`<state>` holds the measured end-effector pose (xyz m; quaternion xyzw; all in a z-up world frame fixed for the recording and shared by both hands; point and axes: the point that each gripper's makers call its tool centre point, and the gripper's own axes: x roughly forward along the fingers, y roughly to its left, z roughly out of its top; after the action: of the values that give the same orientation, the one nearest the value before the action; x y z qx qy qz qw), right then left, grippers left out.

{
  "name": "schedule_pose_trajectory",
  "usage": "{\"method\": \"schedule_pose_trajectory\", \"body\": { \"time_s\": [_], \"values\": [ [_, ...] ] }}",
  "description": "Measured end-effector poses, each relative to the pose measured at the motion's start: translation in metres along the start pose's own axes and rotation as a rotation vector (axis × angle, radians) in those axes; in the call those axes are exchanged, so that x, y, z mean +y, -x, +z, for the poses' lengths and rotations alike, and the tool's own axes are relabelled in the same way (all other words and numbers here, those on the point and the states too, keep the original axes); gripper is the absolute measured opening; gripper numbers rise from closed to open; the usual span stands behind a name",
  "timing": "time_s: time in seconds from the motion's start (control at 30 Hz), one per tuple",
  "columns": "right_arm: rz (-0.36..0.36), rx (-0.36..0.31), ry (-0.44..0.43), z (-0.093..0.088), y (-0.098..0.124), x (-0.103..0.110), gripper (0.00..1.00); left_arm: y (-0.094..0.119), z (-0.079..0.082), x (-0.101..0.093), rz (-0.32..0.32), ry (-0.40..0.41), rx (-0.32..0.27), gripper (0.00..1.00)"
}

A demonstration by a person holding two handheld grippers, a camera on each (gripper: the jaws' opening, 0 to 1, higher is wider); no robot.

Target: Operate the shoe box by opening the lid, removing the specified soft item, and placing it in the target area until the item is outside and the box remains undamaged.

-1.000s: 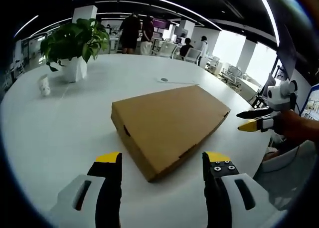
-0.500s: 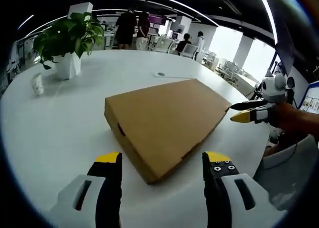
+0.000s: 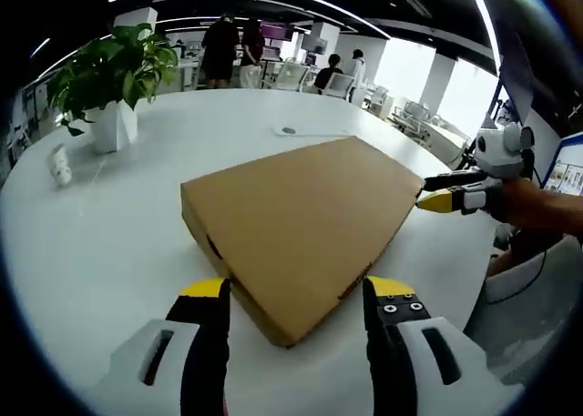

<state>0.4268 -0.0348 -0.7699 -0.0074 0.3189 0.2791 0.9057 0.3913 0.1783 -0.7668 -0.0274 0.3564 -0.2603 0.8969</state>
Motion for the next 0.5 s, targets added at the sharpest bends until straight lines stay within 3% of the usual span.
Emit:
{"method": "schedule_pose_trajectory", "body": {
  "time_s": [0.13,0.5],
  "values": [
    [0.000,-0.009,-0.006,0.0017,-0.0010,-0.0043,0.49,0.0015,-0.0019,0.0013,0.000,-0.039,0.010,0.58],
    [-0.009,-0.012,-0.009,0.0016,-0.0010,-0.0032,0.48,0.0023,-0.0031,0.0012,0.016,-0.056,0.011,0.55]
  ]
}}
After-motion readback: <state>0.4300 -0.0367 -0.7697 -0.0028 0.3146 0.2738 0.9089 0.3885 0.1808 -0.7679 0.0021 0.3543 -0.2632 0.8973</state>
